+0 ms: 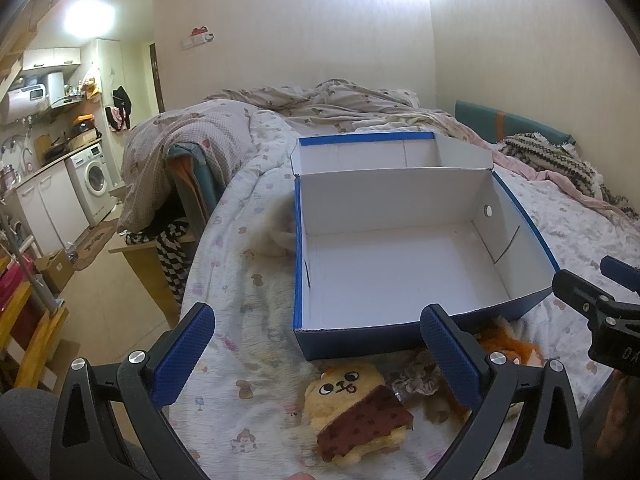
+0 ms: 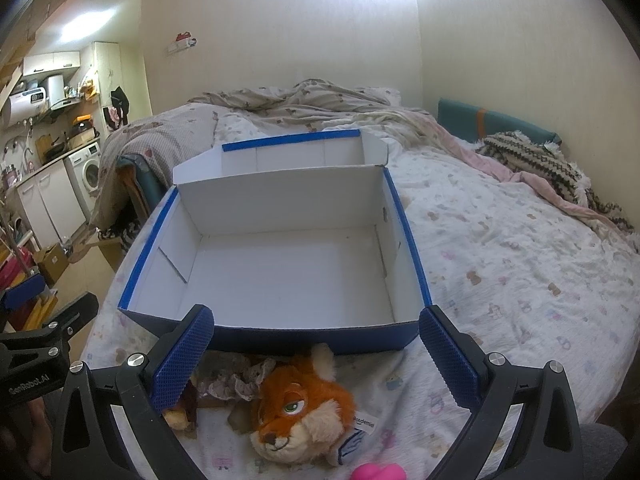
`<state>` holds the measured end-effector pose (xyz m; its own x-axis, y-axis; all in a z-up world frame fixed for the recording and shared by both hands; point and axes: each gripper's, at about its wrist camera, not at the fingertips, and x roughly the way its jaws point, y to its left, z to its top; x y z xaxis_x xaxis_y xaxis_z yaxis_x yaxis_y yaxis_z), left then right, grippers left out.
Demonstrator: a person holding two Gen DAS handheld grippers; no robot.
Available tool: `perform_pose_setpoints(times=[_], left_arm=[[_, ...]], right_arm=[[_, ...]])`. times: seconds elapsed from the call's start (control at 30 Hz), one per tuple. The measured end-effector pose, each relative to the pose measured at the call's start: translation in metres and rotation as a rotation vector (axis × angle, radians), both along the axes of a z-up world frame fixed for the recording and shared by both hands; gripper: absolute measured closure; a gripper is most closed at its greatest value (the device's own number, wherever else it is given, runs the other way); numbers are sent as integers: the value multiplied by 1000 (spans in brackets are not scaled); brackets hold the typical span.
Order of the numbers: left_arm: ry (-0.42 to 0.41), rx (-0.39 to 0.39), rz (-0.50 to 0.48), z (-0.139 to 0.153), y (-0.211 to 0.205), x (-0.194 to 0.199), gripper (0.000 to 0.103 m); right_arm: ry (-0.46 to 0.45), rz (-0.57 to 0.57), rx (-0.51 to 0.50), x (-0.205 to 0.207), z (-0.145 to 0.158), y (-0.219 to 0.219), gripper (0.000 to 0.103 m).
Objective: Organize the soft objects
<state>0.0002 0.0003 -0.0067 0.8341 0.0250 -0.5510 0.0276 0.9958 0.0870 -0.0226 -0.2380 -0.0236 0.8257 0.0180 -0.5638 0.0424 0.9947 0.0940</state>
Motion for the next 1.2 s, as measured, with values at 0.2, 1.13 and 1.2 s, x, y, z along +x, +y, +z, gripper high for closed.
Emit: perform_pose_setpoints(times=[0.2,1.13,1.2], left_arm=[[4,3,8,-1,2,0,1],[723,-321,219,-92,44,75,1],[771,-311,219,-103,33,83,1]], right_arm=[[4,-2,5,-1,0,0,0],[346,19,242,34,-38,-55,0],[345,5,278,34,-40,-60,0]])
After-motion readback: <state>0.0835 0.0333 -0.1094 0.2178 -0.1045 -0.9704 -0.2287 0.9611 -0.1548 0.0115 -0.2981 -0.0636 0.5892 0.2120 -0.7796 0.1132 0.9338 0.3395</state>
